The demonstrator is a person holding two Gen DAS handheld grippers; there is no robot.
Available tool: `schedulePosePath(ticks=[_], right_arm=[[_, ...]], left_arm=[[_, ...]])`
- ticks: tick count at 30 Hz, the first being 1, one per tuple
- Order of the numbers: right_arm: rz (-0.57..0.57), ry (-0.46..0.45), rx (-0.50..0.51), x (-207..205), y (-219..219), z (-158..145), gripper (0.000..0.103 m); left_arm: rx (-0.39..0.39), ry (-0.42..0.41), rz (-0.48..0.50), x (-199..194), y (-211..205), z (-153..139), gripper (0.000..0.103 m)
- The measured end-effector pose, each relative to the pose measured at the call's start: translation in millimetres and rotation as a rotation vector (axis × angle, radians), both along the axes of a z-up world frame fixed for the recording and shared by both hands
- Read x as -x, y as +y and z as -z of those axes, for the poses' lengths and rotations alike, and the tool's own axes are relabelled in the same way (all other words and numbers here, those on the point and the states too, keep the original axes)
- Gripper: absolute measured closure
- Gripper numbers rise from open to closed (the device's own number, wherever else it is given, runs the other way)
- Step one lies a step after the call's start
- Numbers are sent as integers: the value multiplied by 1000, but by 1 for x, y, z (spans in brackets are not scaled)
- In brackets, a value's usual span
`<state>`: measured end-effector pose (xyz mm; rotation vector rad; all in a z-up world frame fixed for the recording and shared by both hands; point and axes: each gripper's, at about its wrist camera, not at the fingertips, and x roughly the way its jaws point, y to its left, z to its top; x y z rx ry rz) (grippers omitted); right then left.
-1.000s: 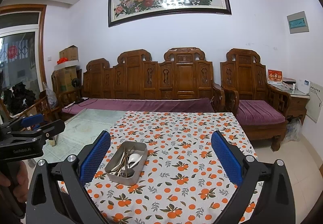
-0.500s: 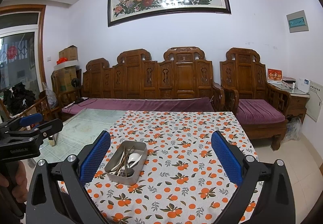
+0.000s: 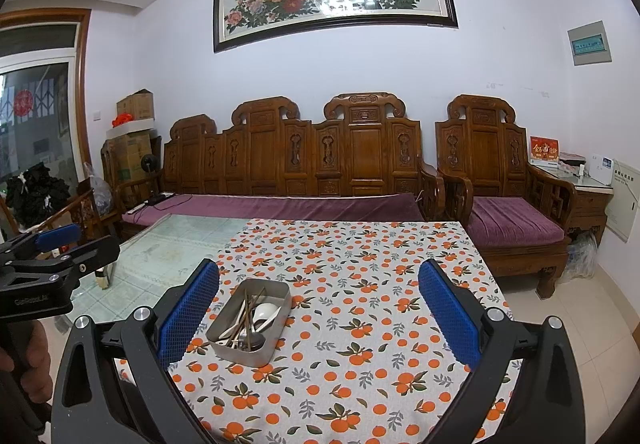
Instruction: Organize utensils
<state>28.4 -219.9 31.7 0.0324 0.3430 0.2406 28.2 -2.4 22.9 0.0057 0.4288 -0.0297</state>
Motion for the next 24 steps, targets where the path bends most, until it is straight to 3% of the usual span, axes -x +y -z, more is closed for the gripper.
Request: schedulePosePath(ticks=[24], right_arm=[[2, 2, 0, -2, 1, 3, 3]], left_arm=[[3, -3, -2, 3, 0, -2, 8]])
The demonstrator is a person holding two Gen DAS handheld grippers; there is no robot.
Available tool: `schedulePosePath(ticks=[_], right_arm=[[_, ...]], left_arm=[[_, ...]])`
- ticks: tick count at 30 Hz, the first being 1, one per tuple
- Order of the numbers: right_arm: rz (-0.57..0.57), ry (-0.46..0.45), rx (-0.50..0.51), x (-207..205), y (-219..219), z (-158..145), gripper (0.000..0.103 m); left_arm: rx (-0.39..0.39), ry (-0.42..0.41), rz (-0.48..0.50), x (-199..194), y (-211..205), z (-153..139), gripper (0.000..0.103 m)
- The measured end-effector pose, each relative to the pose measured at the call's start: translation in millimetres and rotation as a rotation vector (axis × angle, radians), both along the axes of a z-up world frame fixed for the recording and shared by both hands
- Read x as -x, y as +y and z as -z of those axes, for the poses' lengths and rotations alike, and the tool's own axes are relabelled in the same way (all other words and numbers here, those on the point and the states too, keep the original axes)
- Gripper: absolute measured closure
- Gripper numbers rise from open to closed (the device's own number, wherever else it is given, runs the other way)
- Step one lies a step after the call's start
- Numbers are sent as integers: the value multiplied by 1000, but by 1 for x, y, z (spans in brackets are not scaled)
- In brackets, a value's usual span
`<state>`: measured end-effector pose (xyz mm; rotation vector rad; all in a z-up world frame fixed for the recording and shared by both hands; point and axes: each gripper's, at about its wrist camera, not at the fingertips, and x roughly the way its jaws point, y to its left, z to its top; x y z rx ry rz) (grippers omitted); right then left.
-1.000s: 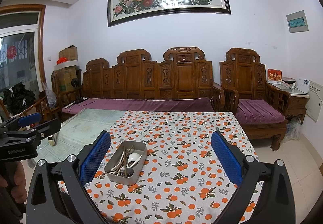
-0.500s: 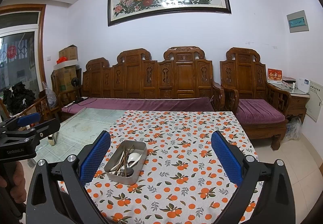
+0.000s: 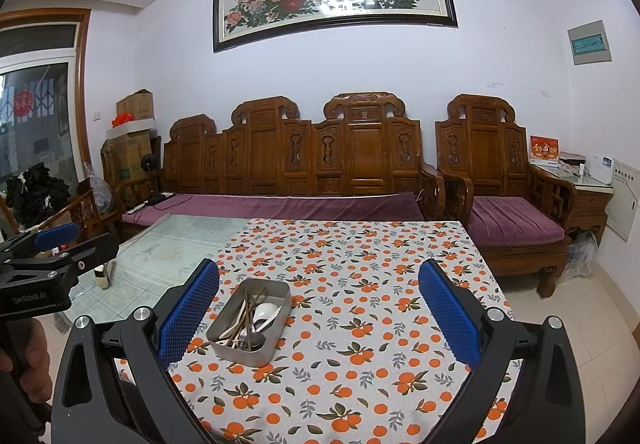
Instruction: Organize utensils
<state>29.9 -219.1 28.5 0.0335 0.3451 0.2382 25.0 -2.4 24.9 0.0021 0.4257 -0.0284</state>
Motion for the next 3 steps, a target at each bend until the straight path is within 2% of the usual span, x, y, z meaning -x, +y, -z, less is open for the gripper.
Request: schedulePosePath(ticks=[3], right_arm=[[-1, 0, -1, 0, 0, 1, 3]], left_arm=[[-1, -1, 1, 0, 0, -1, 8]])
